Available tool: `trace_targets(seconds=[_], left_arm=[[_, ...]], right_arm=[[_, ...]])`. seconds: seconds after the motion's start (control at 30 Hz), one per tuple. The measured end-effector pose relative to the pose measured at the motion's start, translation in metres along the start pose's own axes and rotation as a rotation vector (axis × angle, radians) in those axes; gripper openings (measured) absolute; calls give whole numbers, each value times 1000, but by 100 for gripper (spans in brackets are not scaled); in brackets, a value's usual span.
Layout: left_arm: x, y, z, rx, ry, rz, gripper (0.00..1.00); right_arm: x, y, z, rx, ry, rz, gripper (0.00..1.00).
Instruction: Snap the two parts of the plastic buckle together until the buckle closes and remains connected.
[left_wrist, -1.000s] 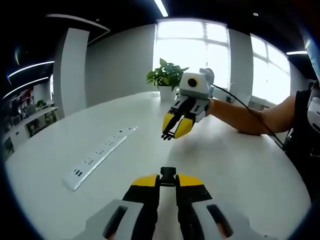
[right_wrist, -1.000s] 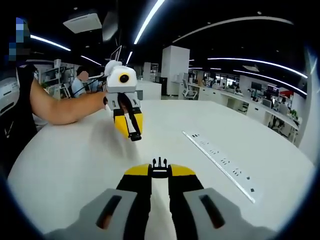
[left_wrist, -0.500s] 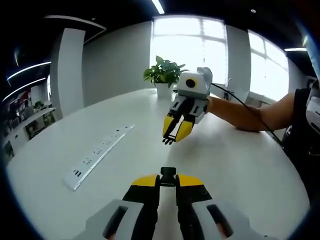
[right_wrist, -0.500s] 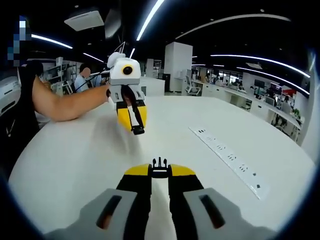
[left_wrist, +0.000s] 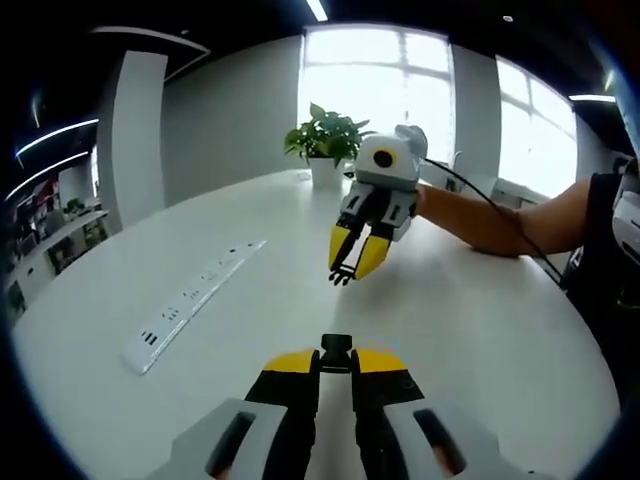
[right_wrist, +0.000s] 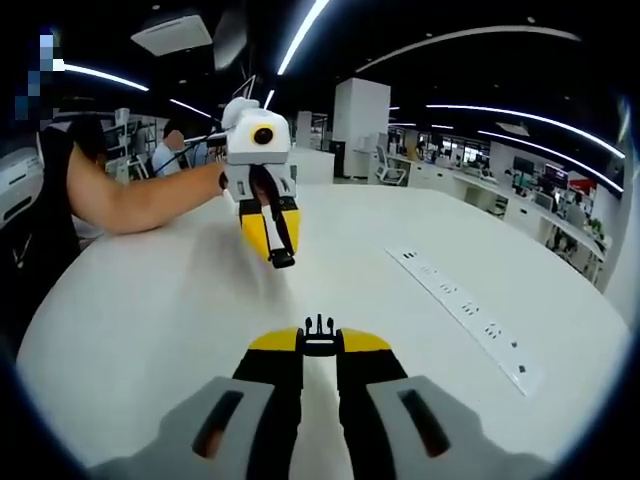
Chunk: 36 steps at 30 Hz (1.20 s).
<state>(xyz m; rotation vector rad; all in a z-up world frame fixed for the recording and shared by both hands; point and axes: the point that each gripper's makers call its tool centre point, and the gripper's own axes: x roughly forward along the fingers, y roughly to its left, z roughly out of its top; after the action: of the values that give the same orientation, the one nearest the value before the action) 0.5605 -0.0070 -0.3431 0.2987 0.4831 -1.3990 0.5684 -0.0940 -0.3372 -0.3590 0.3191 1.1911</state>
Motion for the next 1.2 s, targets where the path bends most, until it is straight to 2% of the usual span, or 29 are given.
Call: trace_targets(seconds=[0.23, 0.57, 1.0, 1.07, 1.17, 1.2], left_arm=[[6, -4, -2, 7, 22, 1, 11], [3, -13, 0, 3, 3, 11, 11], [6, -19, 2, 18, 12, 11, 11], [6, -23, 6, 12, -13, -3, 11], [7, -21, 3, 27, 22, 12, 11], [6, -21, 4, 26, 17, 10, 11]], right_arm=[[-2, 7, 1, 3, -6, -5, 11], [-2, 18, 1, -3, -6, -6, 11], [-3, 25, 8, -5, -24, -11, 11], [-3, 28, 11, -1, -30, -1, 11], [-6, 25, 12, -10, -18, -9, 11], [-8, 24, 13, -11, -19, -12, 11]])
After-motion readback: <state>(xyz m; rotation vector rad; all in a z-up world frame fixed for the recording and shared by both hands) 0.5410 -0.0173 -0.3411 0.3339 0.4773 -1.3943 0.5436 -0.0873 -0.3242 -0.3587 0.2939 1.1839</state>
